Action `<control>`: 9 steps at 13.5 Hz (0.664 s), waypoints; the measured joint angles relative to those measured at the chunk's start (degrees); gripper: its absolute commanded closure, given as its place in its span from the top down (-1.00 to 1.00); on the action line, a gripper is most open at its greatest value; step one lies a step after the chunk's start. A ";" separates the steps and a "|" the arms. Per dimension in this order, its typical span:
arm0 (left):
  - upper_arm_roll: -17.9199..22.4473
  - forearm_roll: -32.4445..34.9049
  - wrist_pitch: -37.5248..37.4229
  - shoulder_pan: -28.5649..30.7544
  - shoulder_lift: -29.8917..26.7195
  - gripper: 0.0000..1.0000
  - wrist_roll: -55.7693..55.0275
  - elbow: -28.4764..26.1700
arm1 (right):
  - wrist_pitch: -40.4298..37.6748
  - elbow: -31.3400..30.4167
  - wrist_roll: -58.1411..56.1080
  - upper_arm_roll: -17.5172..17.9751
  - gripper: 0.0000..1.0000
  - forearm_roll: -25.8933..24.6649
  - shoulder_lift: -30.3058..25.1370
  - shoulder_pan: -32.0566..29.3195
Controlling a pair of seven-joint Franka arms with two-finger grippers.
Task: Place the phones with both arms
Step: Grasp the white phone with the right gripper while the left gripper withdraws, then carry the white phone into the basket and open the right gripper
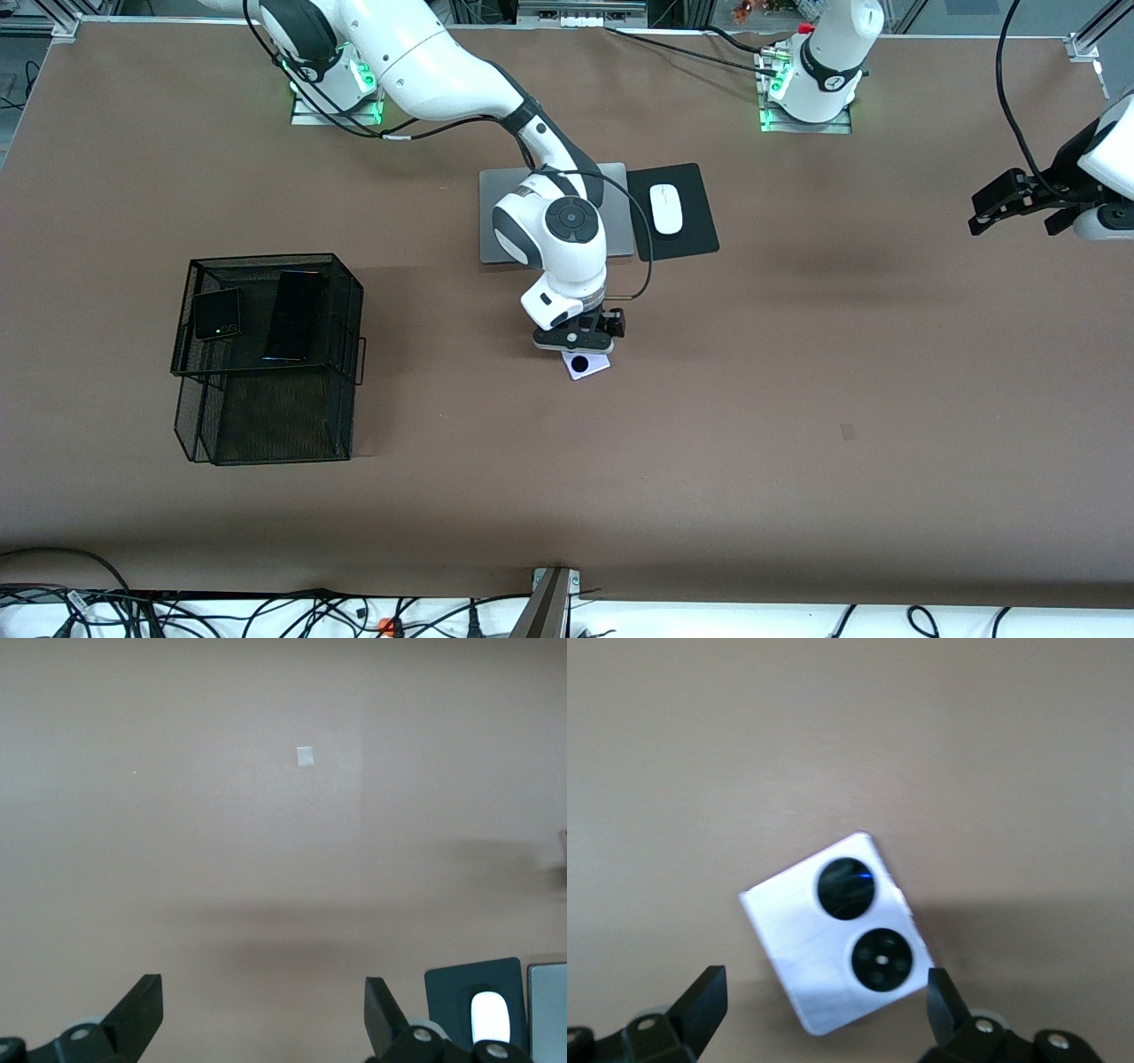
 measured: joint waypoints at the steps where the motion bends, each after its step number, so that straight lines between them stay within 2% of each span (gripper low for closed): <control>1: -0.95 0.21 -0.03 -0.01 0.00 1.00 -0.07 -0.09 | 0.00 0.97 -3.64 0.20 1.00 -0.05 -0.01 0.00; 5: -1.83 0.36 -0.14 0.09 0.00 1.00 -0.10 -0.09 | 0.23 2.03 -19.12 0.25 1.00 -0.06 0.03 -0.84; 9: -1.80 0.36 -0.28 0.24 0.00 1.00 -0.10 -0.09 | 3.01 2.03 -26.33 0.29 1.00 -0.06 1.17 -1.90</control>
